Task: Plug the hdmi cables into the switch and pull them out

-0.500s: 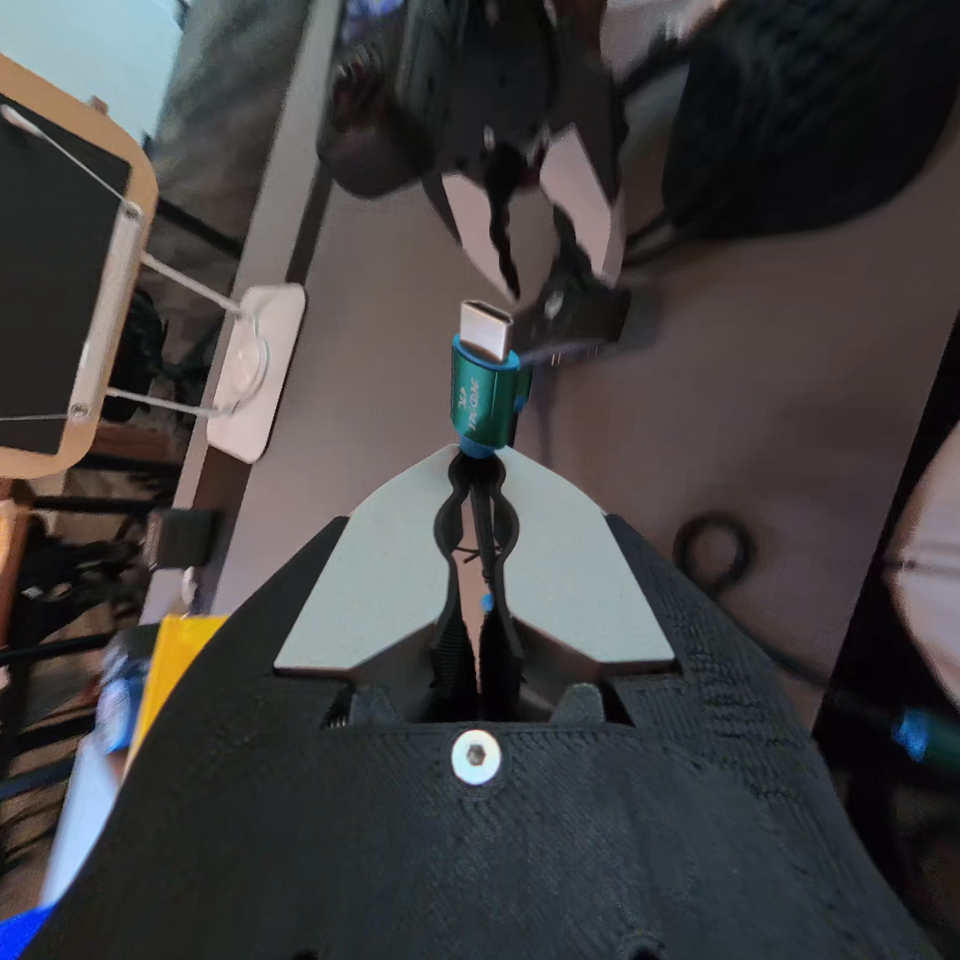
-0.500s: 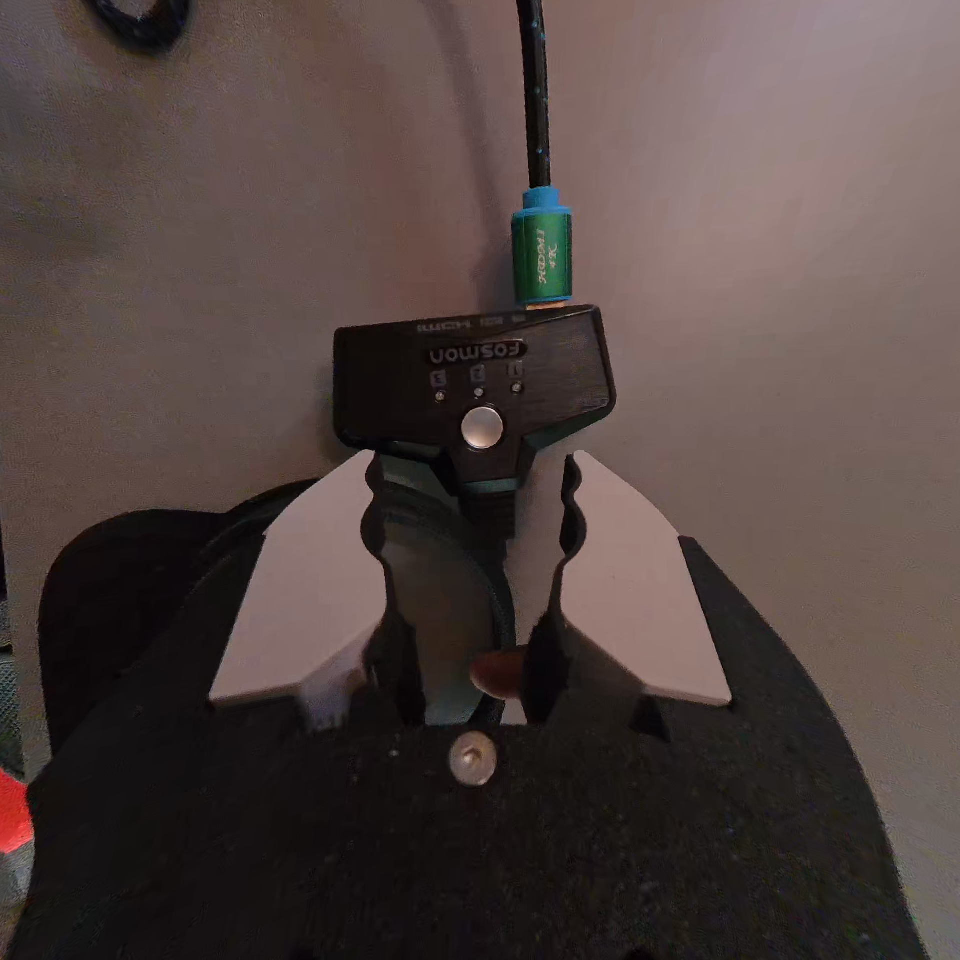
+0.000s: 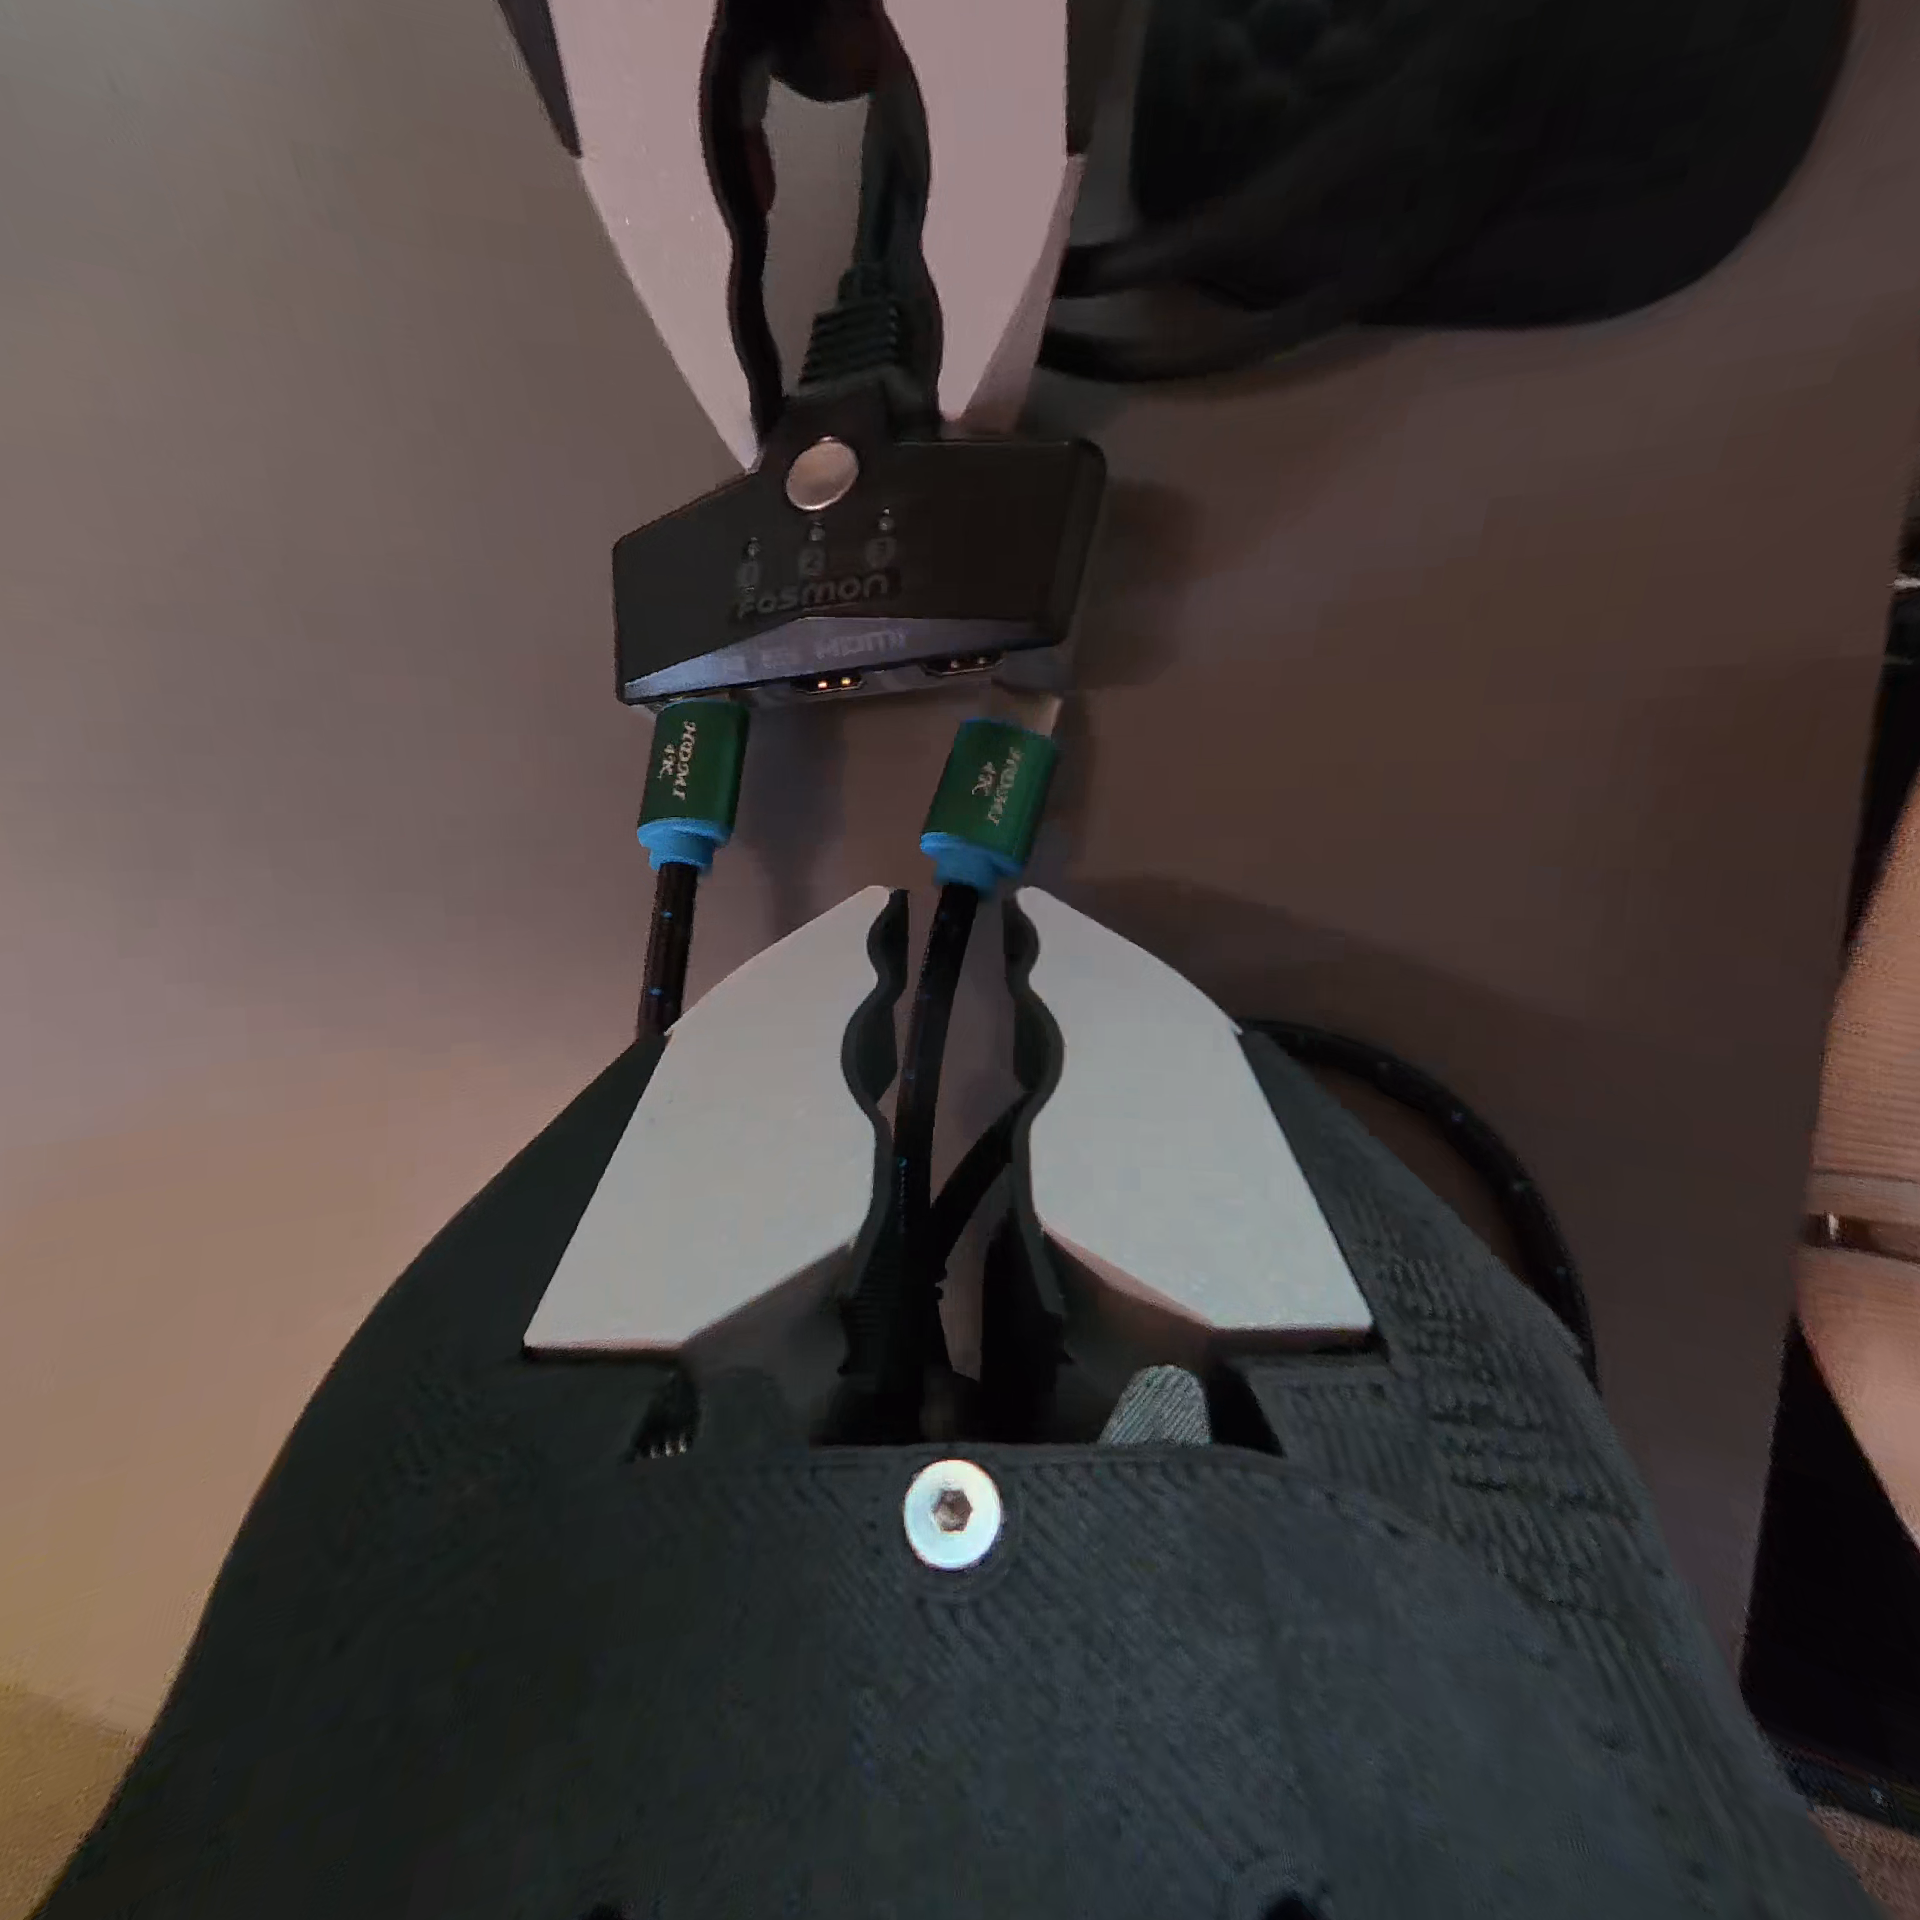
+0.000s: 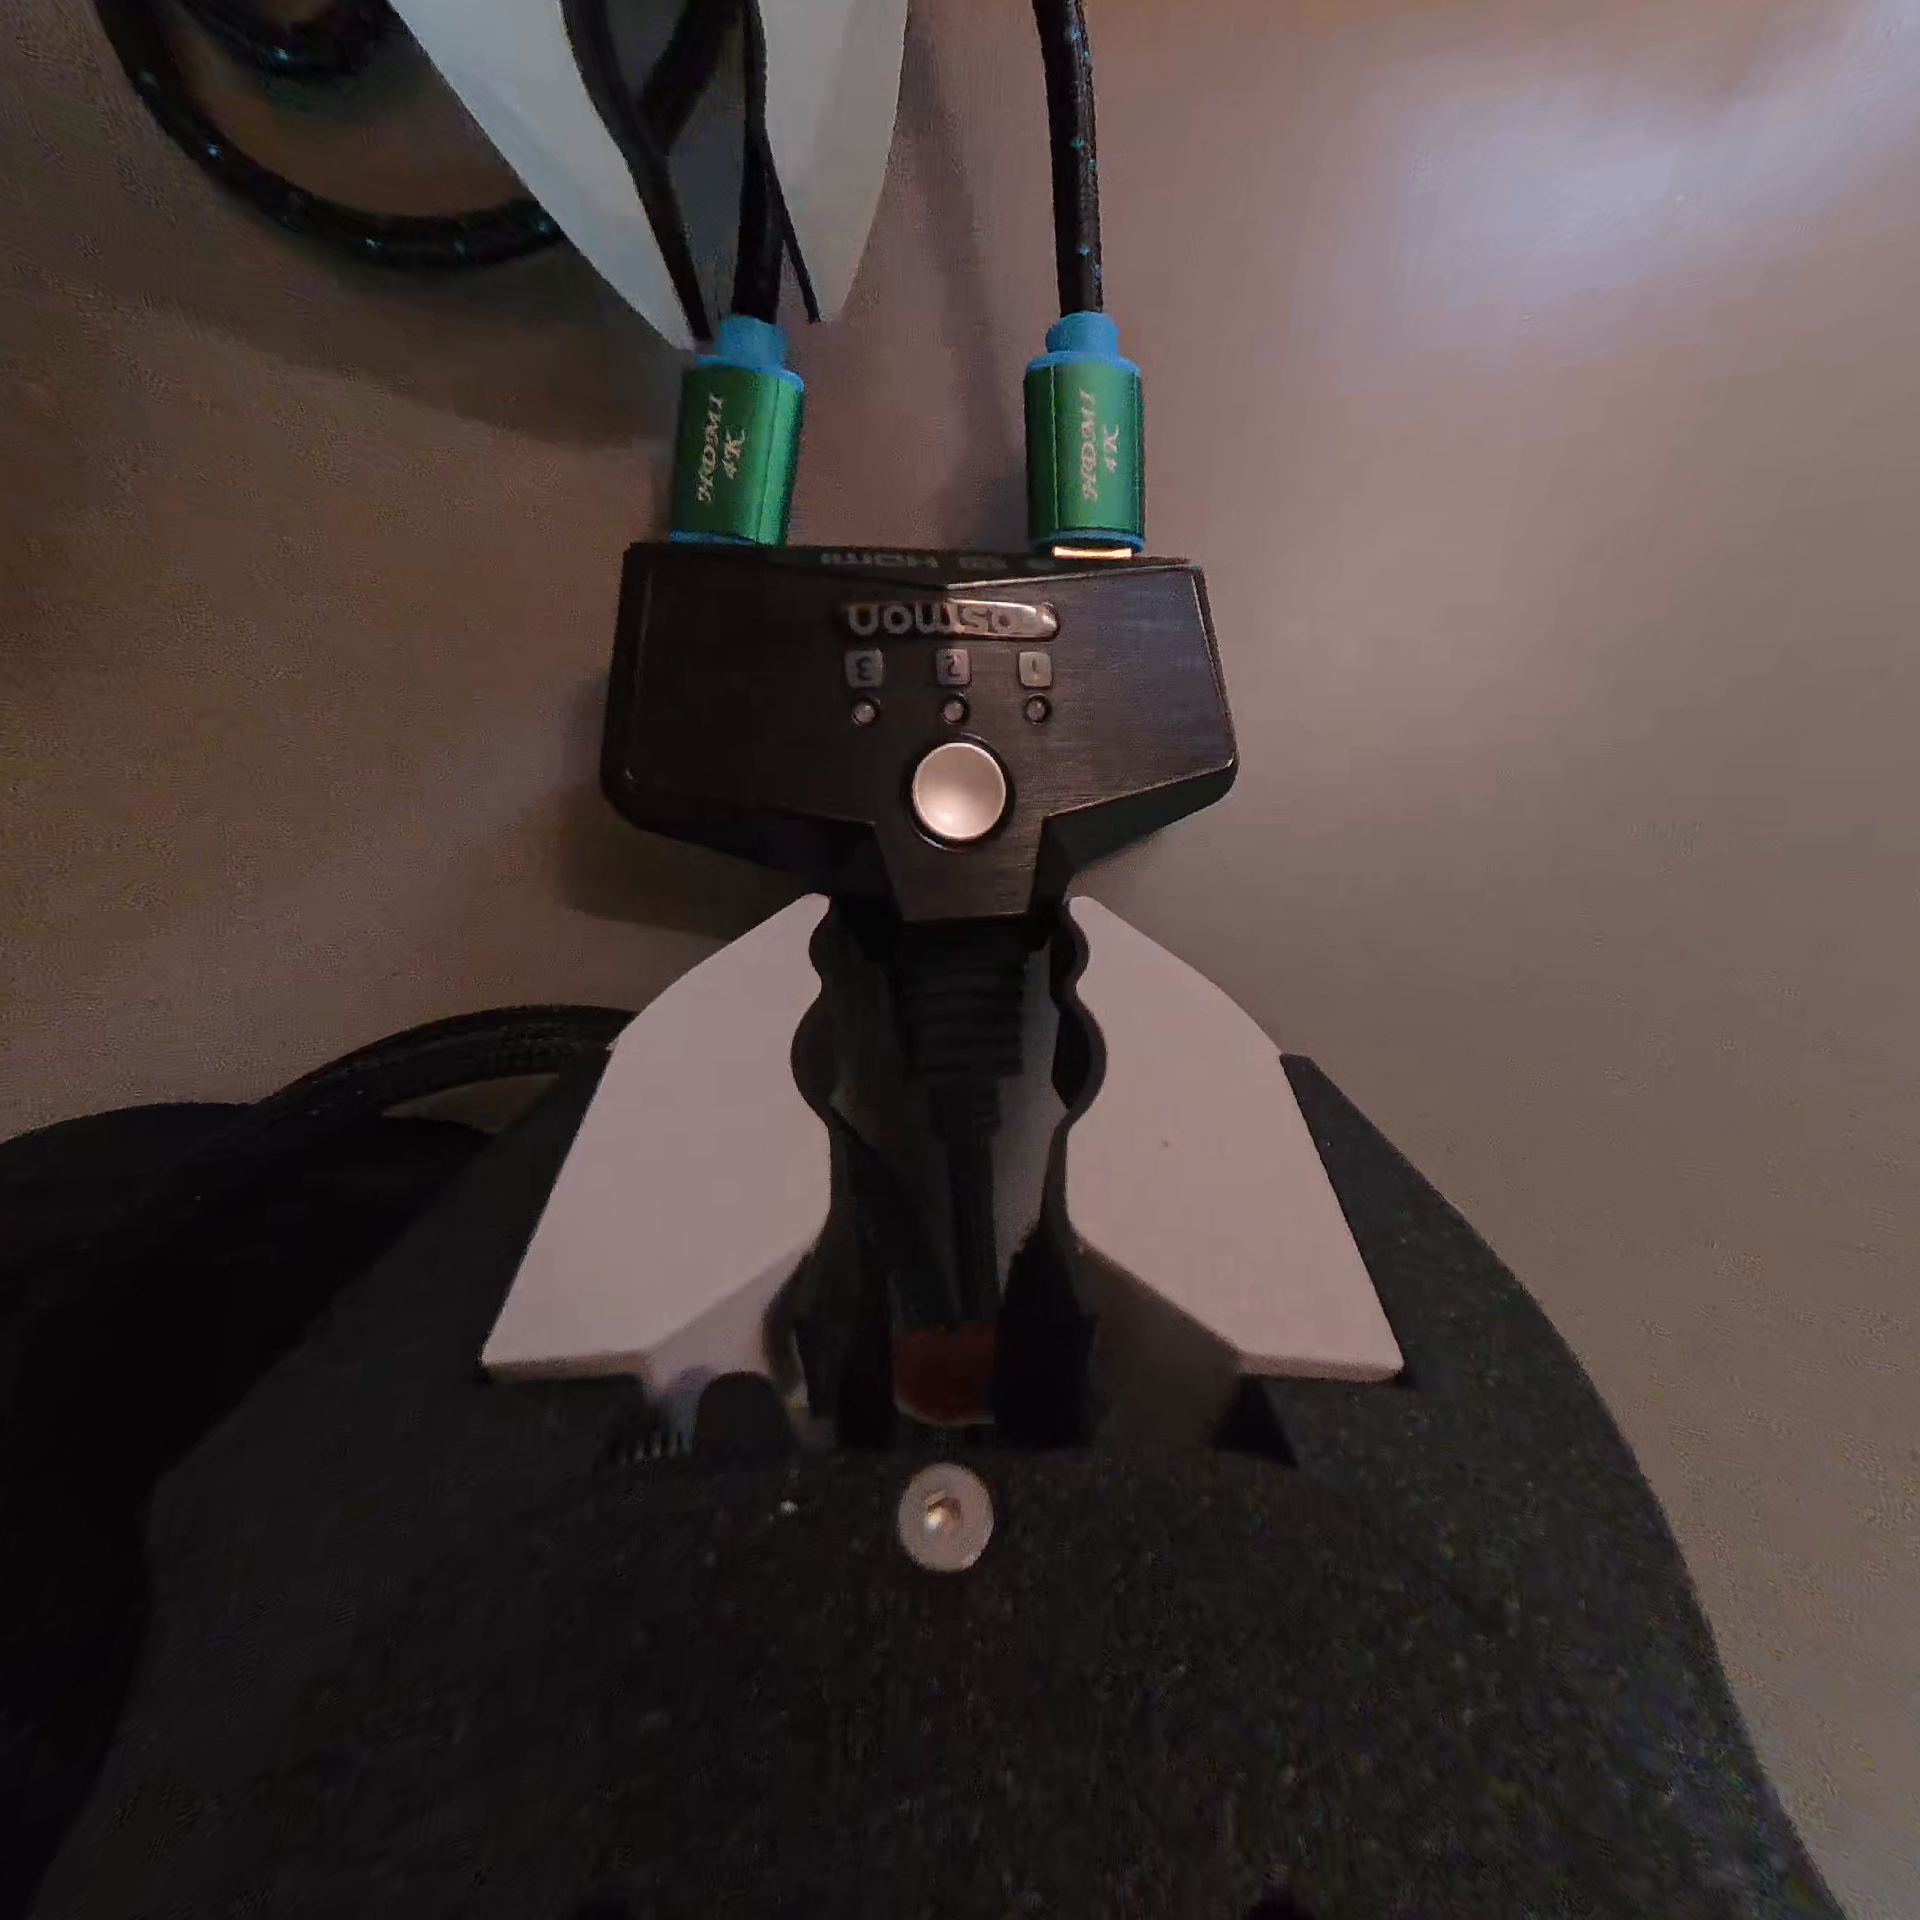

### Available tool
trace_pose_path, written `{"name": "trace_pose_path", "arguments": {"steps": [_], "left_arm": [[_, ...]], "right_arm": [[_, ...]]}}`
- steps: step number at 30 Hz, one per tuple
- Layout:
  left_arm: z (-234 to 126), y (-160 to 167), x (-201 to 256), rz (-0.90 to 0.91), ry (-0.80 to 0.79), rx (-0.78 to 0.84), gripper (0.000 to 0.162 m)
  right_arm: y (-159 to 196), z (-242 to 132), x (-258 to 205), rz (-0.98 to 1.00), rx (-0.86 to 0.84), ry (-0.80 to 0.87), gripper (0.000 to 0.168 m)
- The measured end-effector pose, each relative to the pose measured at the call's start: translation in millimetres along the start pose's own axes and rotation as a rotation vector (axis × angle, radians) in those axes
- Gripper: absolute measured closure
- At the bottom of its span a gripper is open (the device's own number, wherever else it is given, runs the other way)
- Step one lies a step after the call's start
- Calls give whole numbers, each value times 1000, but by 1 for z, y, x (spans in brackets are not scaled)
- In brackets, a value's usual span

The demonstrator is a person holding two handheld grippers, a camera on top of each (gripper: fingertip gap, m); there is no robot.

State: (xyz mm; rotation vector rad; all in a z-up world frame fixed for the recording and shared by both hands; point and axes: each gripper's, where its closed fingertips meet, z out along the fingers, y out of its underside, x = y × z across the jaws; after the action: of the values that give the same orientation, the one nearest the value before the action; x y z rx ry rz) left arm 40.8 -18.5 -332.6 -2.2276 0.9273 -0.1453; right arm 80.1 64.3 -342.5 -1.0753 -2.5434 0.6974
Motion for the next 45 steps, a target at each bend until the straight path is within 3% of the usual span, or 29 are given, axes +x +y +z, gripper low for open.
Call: {"name": "trace_pose_path", "arguments": {"steps": [4, 10, 12, 14, 16, 20, 25, 28, 31, 38, 45], "left_arm": [[-3, -3, 4, 78, 25, -46, 133], [9, 4, -1, 182, 41, -126, 142], [8, 3, 0, 176, 58, -112, 134], [4, 3, 1, 175, 83, -114, 116], [-2, 0, 5, 211, 115, -110, 112], [-11, -12, 19, 364, 205, -48, 114], [3, -11, 16, 395, 239, -69, 124], [9, -9, 17, 375, 255, -72, 127], [10, -5, 21, 369, 269, -86, 141], [-6, -11, -8, 93, 104, 15, 141], [-8, -6, -24, 22, -21, -16, 141]], "right_arm": [[-2, 0, 0, -17, -5, 25, 130], [-4, 1, -1, -7, 9, 25, 130], [-4, 1, -1, -1, 20, 23, 130], [-5, 1, -1, -5, 25, 21, 130], [-5, 1, -2, -7, 25, 20, 130], [-6, 1, -2, -11, 29, 23, 130], [-6, 1, -2, -12, 37, 27, 130], [-6, 1, -2, -14, 42, 29, 130], [-6, 1, -2, -15, 49, 27, 130], [-7, 0, -2, -68, 52, 63, 130], [-10, 1, -3, -100, 40, 114, 130]]}}
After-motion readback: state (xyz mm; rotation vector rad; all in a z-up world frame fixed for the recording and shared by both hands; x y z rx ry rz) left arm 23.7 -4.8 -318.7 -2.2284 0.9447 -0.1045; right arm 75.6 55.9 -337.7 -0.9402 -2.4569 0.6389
